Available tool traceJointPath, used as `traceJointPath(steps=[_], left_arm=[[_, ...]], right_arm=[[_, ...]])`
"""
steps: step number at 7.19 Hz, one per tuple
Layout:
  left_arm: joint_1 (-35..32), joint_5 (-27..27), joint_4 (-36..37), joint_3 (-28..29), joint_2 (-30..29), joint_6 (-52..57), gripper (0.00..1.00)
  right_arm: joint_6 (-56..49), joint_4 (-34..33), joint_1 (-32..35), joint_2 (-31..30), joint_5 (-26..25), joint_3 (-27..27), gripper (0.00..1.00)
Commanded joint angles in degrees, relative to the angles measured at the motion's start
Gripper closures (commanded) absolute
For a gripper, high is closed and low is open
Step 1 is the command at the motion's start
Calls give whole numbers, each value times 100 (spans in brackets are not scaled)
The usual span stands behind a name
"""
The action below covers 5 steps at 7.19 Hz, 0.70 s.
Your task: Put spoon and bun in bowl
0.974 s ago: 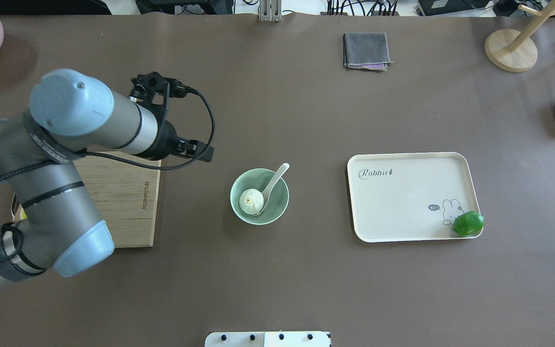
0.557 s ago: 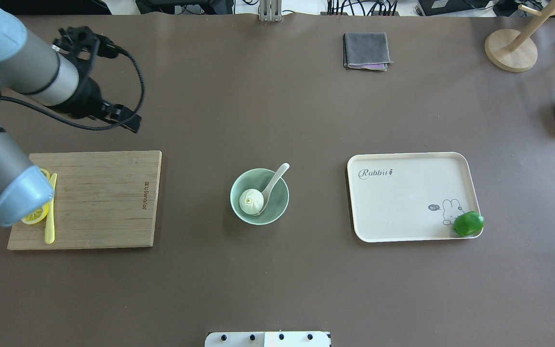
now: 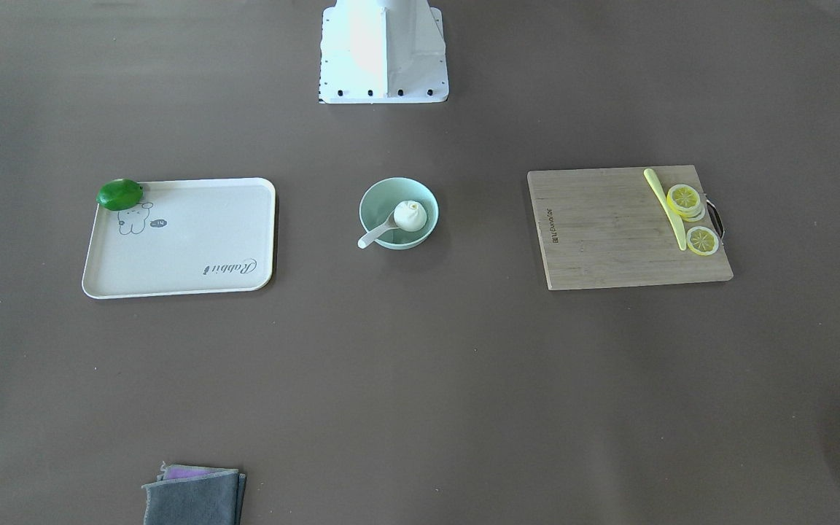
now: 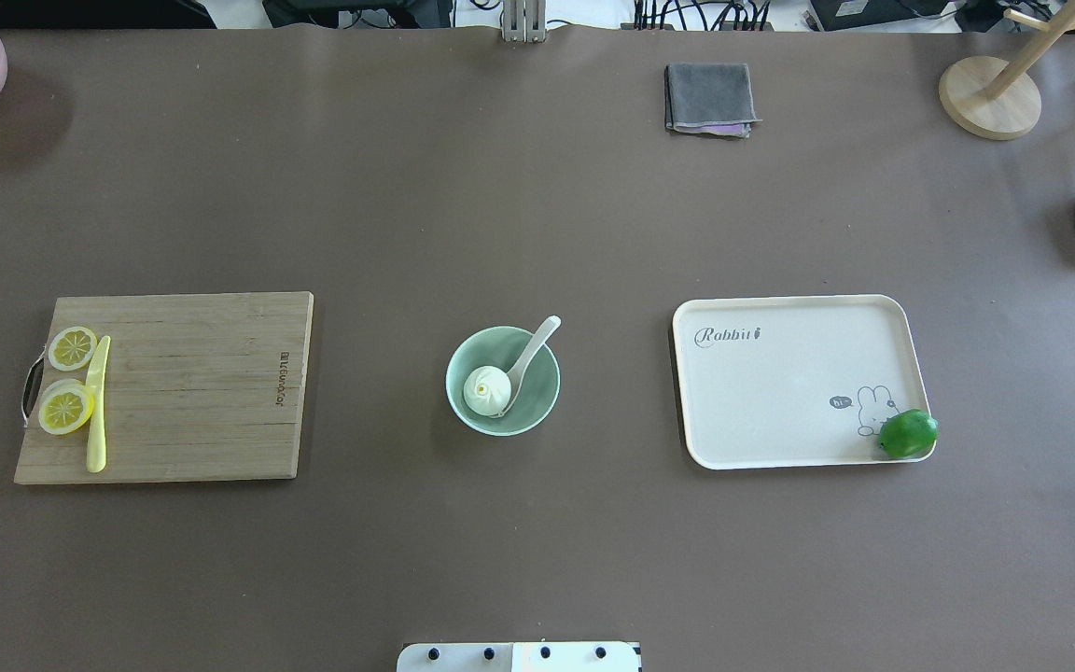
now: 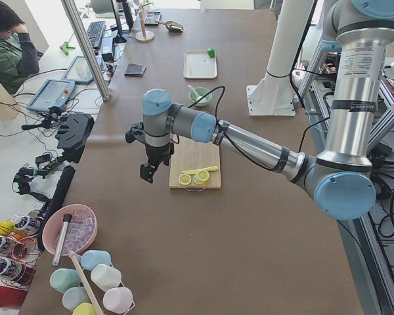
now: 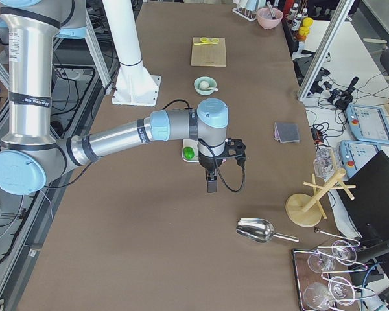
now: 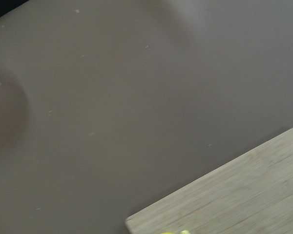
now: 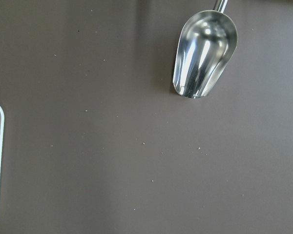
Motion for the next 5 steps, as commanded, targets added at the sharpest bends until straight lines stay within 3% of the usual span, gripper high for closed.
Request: traceJointPath(steps=[1,5], left_arm=[[-489,-10,-167,461,651,353,1],[-710,183,-248,281,848,176,1]], right_arm=[[8,-9,0,10,7,-89,0],[17,-9,-9,1,103,-195,0]])
